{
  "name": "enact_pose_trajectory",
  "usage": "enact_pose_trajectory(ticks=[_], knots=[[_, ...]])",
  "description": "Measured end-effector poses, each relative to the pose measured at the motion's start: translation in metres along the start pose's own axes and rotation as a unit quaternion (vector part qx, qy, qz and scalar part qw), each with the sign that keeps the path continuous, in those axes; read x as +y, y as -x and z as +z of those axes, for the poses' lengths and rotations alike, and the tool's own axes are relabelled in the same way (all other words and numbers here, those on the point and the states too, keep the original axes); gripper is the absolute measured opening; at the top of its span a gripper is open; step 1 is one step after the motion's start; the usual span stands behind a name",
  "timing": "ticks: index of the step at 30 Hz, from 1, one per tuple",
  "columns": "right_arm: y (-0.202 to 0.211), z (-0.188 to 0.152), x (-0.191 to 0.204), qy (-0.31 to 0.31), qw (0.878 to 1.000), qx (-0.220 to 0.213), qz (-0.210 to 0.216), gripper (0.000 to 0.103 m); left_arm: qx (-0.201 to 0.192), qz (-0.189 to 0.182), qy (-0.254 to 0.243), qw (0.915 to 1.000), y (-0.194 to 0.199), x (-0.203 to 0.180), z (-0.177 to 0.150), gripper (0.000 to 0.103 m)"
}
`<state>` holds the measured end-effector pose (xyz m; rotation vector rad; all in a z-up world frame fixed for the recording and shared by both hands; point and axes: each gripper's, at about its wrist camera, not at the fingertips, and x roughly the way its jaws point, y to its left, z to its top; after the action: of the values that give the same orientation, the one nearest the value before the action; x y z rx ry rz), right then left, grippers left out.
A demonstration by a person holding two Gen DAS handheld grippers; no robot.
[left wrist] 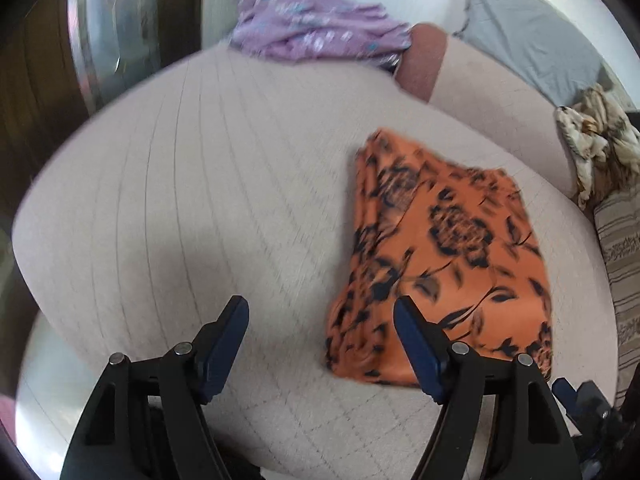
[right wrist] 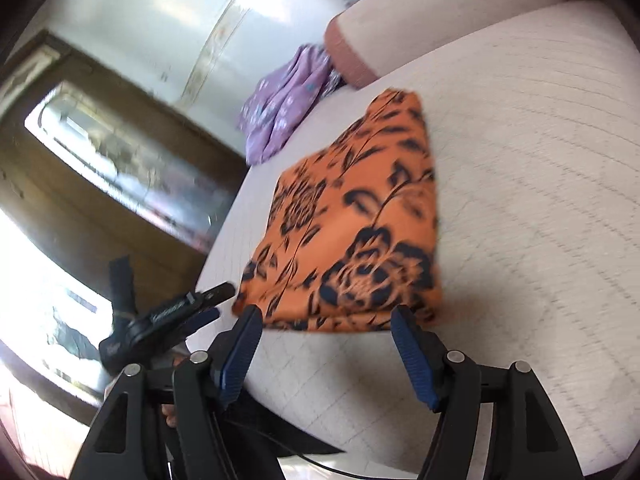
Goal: Fold small clothes
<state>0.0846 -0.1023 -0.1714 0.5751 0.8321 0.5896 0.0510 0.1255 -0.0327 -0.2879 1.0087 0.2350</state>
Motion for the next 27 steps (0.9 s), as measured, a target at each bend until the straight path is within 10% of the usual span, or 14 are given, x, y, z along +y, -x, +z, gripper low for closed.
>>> enact_pose_trajectory(ticks=[6,20,24,27], knots=[[-0.002,0.015,-0.017,-0.04,0.999,0.001,0.009,0.071,-0.042,-0.035,-0.049,0.9973,0.008,-0.037,0.018,0.077],[-0.073,0.074,-0.052,-0.14,0.988,0.057,0.007,0.072,-0.014,0.013,-0.104,0.9944,-0.054,-0.06,0.023,0.077],[-0.089,0.073,-0.04,-0.097,0.99,0.087,-0.049,0.038,0.01,0.003,-0.072,0.9973,-0.079,-0.046,0.016,0.087],[-0.082,0.071,0.005,0.025,0.989,0.08,-0.122,0.031,0.012,0.0,-0.072,0.9973,-0.08,-0.043,0.018,0.087]])
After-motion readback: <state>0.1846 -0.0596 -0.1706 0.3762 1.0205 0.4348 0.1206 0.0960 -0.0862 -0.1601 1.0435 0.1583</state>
